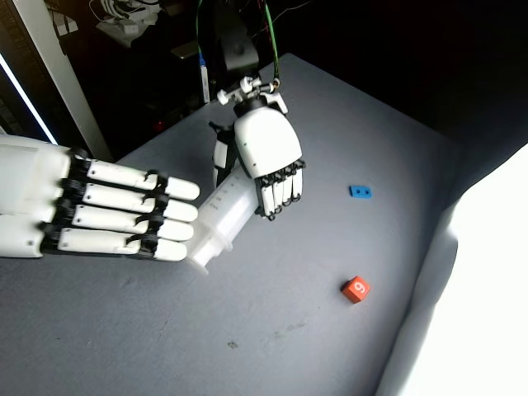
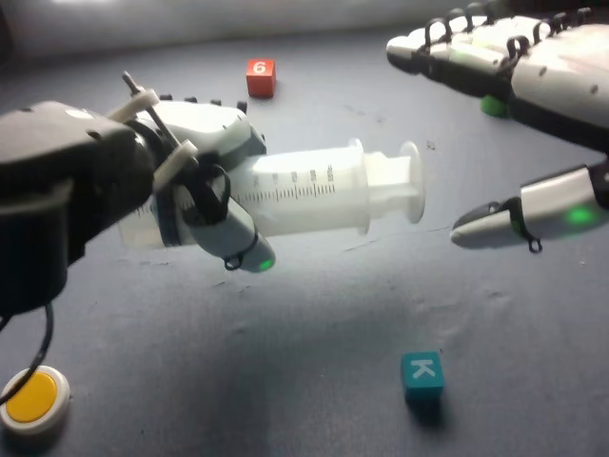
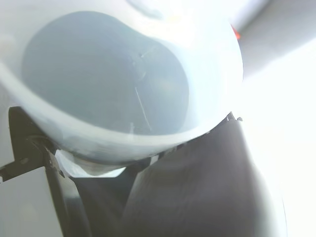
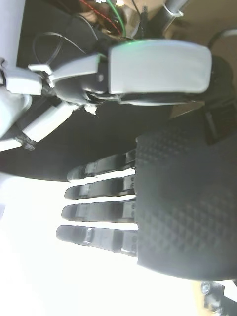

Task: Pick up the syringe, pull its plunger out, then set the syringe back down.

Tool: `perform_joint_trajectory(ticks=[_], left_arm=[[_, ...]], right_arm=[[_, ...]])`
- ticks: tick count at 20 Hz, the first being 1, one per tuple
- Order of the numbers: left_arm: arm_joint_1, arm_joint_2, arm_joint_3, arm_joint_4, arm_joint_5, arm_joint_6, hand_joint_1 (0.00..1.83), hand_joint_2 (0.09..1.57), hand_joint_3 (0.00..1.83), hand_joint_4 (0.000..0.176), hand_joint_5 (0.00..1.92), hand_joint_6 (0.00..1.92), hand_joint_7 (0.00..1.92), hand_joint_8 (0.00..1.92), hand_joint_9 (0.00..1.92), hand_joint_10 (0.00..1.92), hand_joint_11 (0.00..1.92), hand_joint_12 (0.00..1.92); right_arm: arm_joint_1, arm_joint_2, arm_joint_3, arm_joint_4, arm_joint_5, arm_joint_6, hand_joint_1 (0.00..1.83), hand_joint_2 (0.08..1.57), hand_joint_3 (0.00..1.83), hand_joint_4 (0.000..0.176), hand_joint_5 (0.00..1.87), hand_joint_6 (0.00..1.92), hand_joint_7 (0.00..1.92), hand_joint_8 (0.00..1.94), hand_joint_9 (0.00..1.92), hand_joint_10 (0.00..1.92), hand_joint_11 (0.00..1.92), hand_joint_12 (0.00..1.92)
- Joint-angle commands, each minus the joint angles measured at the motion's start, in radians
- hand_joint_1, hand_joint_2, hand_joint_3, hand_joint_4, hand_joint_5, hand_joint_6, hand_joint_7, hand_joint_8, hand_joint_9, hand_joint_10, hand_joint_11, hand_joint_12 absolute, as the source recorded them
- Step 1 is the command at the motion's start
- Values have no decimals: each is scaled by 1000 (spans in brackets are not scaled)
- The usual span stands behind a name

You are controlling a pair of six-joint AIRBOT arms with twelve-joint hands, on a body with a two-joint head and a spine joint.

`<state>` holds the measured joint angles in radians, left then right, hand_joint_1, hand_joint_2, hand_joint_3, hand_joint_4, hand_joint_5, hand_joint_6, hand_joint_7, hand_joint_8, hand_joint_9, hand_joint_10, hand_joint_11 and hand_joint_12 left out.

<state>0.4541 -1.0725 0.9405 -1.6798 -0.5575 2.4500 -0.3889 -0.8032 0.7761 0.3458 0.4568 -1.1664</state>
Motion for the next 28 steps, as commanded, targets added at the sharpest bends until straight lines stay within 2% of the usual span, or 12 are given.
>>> perform_joint_trajectory(ticks=[1, 2, 3, 5, 8, 12, 16, 19, 21, 23, 25, 28], left_arm=[[-32, 13, -7, 33, -17, 15, 1193, 1208, 0, 0, 812, 1094, 822, 1439, 708, 1307, 549, 1613], [-49, 26, -16, 19, -17, 29, 1204, 1201, 0, 0, 836, 1043, 828, 1448, 700, 1351, 540, 1658], [-61, 34, -21, 6, -17, 39, 1200, 1203, 1, 0, 822, 1069, 829, 1440, 696, 1339, 532, 1645], [-93, 53, -35, -34, -17, 71, 1186, 1214, 1, 0, 793, 1134, 814, 1442, 688, 1324, 528, 1627], [-126, 68, -48, -62, -18, 90, 1186, 1212, 0, 0, 810, 1112, 811, 1443, 680, 1343, 510, 1663], [-177, 73, -46, -113, -28, 154, 1184, 1202, 0, 0, 829, 1106, 818, 1403, 701, 1280, 536, 1597], [-194, 74, -44, -120, -34, 155, 1177, 1198, 0, 0, 823, 1155, 835, 1328, 736, 1182, 542, 1547], [-197, 74, -45, -122, -35, 155, 1189, 1201, 1, 0, 836, 1083, 816, 1422, 693, 1327, 517, 1690], [-198, 74, -45, -125, -36, 155, 1180, 1197, 0, 0, 814, 1149, 847, 1326, 739, 1201, 551, 1574], [-199, 74, -45, -128, -39, 155, 1185, 1192, 0, 0, 835, 1114, 847, 1336, 743, 1206, 552, 1585], [-202, 74, -45, -130, -43, 155, 1185, 1196, 0, 0, 823, 1123, 844, 1350, 732, 1226, 542, 1592], [-204, 74, -45, -130, -45, 155, 1184, 1195, 0, 0, 824, 1129, 843, 1344, 723, 1226, 532, 1585]], right_arm=[[14, -3, 11, -4, 113, 6, 945, 892, 0, 0, 0, 0, 0, 0, 0, 0, 0, 4], [13, -20, 25, 8, 113, 6, 1081, 862, 0, 0, 0, 0, 0, 0, 0, 0, 14, 7], [13, -30, 32, 16, 113, 6, 1112, 823, 0, 0, 0, 0, 0, 0, 0, 0, 32, 16], [15, -60, 51, 24, 116, 6, 1186, 759, 0, 0, 0, 0, 0, 0, 0, 0, 0, 209], [16, -105, 90, 24, 127, 6, 1057, 777, 0, 0, 0, 0, 0, 0, 5, 1, 0, 296], [38, -180, 159, 25, 159, 6, 1101, 780, 4, 0, 0, 0, 0, 0, 0, 0, 0, 189], [44, -245, 219, 25, 178, -9, 1104, 797, 4, 0, 0, 0, 5, 1, 18, 4, 0, 256], [44, -283, 259, 25, 194, -9, 1120, 812, 9, 0, 0, 0, 40, 13, 50, 14, 0, 259], [45, -300, 275, 23, 204, -10, 1119, 828, 9, 0, 17, 4, 72, 11, 92, 18, 0, 393], [44, -310, 285, 23, 204, -11, 1087, 885, 18, 0, 2, 0, 57, 1, 92, 8, 0, 477], [44, -315, 289, 23, 208, -10, 1125, 914, 14, 0, 42, 11, 119, 14, 173, 29, 0, 690], [43, -316, 289, 23, 210, -10, 1198, 959, 11, 0, 83, 13, 154, 9, 197, 20, 0, 737]])
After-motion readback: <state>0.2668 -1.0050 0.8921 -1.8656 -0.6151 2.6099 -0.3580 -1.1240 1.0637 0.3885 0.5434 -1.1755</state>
